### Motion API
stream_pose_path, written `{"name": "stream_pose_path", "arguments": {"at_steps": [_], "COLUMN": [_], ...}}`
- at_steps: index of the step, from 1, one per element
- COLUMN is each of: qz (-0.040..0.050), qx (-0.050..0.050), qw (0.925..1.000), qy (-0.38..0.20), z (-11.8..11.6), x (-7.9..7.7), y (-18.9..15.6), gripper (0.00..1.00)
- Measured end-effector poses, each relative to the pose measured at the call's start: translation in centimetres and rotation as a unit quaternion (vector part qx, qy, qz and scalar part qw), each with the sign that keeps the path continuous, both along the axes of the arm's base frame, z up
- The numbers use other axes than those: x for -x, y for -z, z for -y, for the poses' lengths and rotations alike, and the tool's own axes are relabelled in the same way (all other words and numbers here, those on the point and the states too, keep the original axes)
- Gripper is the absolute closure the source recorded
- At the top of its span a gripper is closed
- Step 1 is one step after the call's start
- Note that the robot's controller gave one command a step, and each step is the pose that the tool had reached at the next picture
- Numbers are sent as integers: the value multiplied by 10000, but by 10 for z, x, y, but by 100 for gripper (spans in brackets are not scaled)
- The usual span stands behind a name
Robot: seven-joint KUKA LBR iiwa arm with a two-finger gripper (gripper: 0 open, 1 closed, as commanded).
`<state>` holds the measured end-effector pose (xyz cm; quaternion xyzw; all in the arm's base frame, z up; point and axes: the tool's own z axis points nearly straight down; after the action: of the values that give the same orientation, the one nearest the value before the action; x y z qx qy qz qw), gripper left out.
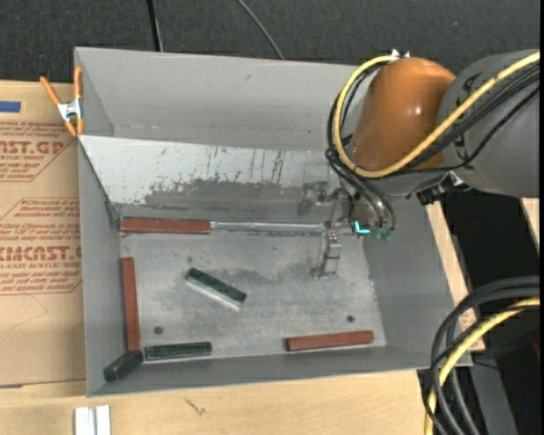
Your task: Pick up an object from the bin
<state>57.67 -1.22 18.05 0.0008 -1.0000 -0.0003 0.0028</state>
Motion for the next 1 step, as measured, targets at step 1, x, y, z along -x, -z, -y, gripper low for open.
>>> {"name": "stream_pose_path", "arguments": {"at_steps": [1], "qz": [37], "qx": [1], "qw": [10000], "qy": [0], "z": [0], "x": [-2], "y": [-4], "gripper": [0]}}
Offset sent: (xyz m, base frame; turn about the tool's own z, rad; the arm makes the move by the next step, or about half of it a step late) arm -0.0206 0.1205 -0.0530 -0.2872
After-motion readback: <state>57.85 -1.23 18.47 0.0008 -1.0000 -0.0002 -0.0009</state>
